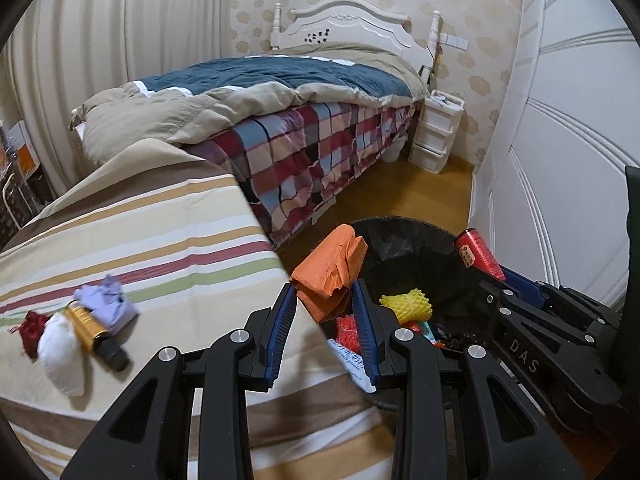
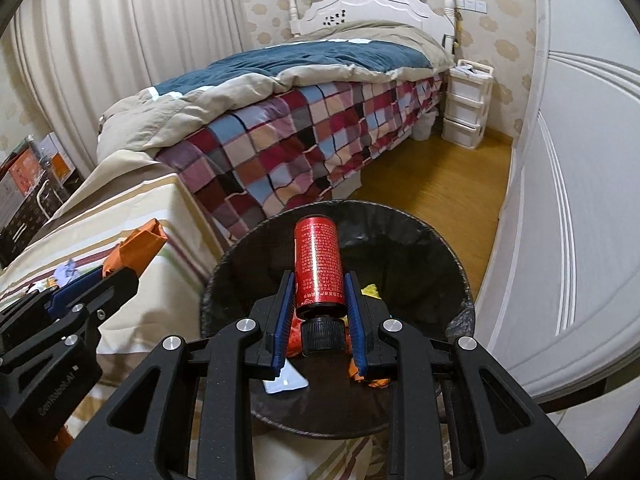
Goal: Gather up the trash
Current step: 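Open the left tool over the bin while the right tool releases the red bottle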
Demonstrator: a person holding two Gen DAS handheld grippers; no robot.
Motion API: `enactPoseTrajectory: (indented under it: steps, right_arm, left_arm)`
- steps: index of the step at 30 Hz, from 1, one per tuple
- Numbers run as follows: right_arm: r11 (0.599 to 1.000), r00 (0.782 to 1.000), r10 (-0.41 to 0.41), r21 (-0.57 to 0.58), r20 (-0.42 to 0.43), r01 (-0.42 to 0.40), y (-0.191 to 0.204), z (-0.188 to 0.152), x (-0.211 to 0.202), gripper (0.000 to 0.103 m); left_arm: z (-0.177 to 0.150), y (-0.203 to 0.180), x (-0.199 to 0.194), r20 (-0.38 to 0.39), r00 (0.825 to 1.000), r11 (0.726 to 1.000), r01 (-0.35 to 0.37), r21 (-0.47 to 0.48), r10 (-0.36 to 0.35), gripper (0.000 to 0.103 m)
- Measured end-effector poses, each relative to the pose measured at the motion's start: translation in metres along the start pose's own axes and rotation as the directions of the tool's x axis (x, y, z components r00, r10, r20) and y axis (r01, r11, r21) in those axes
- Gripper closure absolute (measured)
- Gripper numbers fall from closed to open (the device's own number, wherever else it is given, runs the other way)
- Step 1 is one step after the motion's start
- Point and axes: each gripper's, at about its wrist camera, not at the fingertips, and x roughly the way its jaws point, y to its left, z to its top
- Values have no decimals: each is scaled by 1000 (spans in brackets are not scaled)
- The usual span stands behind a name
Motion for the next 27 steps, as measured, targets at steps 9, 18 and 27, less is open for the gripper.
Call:
enactPoseTrajectory:
  steps: [9, 18, 27]
  right_arm:
    - [999, 1000, -12, 39, -17, 13, -20, 1, 16, 78]
    - [998, 999, -26, 58, -25, 27, -28, -1, 26, 76]
    - [996, 999, -54, 66, 4, 54, -28, -2, 14, 49]
  left_arm:
    - [5, -15, 18, -14, 1000, 999, -24, 43, 25, 69]
    - [3, -20, 26, -35, 998, 997, -41, 61, 43, 53]
    - [-1, -9, 12, -5, 998, 997, -67, 30, 68, 30]
